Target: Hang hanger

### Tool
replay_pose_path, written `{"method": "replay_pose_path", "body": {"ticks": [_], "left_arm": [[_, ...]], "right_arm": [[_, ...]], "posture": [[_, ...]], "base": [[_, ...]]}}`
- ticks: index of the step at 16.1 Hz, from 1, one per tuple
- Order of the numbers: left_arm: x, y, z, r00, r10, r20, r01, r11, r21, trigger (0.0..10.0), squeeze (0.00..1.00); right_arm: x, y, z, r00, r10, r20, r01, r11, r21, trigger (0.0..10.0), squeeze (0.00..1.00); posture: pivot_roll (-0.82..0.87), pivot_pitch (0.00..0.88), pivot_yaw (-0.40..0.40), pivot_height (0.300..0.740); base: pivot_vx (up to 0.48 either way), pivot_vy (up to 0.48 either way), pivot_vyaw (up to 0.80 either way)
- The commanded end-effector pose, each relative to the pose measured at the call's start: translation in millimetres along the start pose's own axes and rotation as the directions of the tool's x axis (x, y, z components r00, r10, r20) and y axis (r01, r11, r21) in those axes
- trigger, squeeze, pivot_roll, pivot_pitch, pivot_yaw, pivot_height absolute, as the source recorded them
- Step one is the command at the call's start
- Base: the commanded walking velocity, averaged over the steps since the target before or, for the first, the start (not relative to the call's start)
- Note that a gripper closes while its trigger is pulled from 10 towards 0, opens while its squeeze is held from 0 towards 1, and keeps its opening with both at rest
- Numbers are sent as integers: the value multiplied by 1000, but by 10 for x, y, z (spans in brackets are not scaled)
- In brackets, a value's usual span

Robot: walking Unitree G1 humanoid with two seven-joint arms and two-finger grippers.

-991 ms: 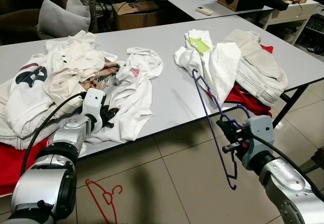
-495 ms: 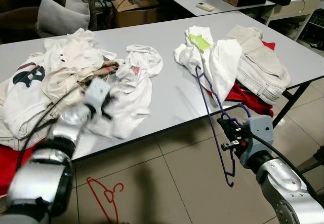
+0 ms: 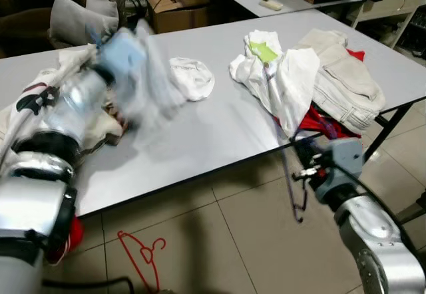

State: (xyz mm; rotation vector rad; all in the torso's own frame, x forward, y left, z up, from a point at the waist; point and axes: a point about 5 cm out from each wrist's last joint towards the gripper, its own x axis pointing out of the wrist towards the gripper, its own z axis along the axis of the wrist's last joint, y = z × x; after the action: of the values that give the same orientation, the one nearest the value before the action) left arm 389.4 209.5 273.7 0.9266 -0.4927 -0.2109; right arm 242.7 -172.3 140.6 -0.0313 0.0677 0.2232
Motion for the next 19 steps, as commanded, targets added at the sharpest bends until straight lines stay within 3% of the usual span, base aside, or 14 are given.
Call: {"method": "replay_pose_path", "body": {"ticks": [1, 3, 4, 6, 9, 10, 11, 12, 13, 14, 15, 17, 18, 19], "left_arm": [[-25, -50, 17, 999, -36, 29, 36, 999, 8, 0, 0], [-173, -360, 24, 958, -278, 78, 276, 961, 31, 0, 0], [-331, -640, -133, 885, -465, -32, 466, 885, 21, 0, 0], [-639, -935, -456, 790, -571, -225, 579, 815, -33, 0, 0], [-843, -1095, -520, 708, -663, -243, 662, 743, -99, 0, 0], [-961, -1192, -474, 638, -745, -195, 732, 666, -148, 0, 0], [-989, -1219, -451, 621, -765, -174, 747, 644, -165, 0, 0], [-941, -1271, -345, 651, -750, -122, 718, 659, -223, 2941, 0], [-853, -1326, -258, 684, -723, -100, 686, 684, -248, 0, 0], [-753, -1411, -199, 701, -705, -103, 666, 700, -258, 0, 0], [-753, -1411, -199, 701, -705, -103, 666, 700, -258, 0, 0], [-482, -1512, -90, 779, -613, -135, 561, 776, -288, 0, 0], [-445, -1523, -79, 784, -604, -142, 550, 783, -291, 1882, 0], [-400, -1551, -38, 783, -609, -130, 547, 772, -323, 10000, 0]], "right_arm": [[-9, -6, 40, 1000, 1, 25, -1, 1000, 6, 10000, 0], [-56, 79, 54, 995, 98, 29, -98, 995, 7, 10000, 0], [-100, 118, 45, 986, 167, 20, -167, 986, -1, 10000, 0], [-124, 27, 15, 986, 168, 2, -168, 985, -28, 10000, 0], [-134, -73, -2, 991, 134, -22, -135, 989, -54, 10000, 0], [-151, -175, -34, 996, 77, -51, -81, 994, -67, 10000, 0], [-158, -207, -42, 997, 59, -56, -63, 996, -67, 10000, 0], [-186, -304, -67, 997, 2, -81, -8, 997, -76, 10000, 0], [-208, -361, -80, 995, -30, -96, 22, 996, -82, 10000, 0], [-230, -380, -94, 993, -42, -109, 33, 996, -86, 10000, 0], [-230, -380, -94, 993, -42, -109, 33, 996, -86, 10000, 0], [-265, -314, -132, 991, -46, -123, 37, 996, -75, 10000, 0], [-264, -282, -138, 991, -43, -124, 35, 997, -69, 10000, 0], [-263, -216, -148, 992, -36, -125, 30, 998, -55, 10000, 0]], "posture": [[-213, 0, 64, 740], [-207, 0, 60, 740], [-204, 0, 58, 740], [-202, 0, 51, 740], [-208, 0, 43, 740], [-209, 0, 40, 740], [-209, 0, 40, 740], [-215, 0, 38, 740], [-225, 0, 36, 740], [-231, 0, 36, 740], [-231, 0, 36, 740], [-248, 0, 44, 740], [-263, 0, 55, 740], [-271, 0, 61, 740]], "base": [[0, 0, 0], [0, 0, 0], [0, 0, 0], [0, 0, 0], [0, 0, 0], [0, 0, 0], [0, 0, 0], [0, 0, 0], [0, 0, 0], [0, 0, 0], [0, 0, 0], [0, 0, 0], [0, 0, 0], [0, 0, 0]]}}
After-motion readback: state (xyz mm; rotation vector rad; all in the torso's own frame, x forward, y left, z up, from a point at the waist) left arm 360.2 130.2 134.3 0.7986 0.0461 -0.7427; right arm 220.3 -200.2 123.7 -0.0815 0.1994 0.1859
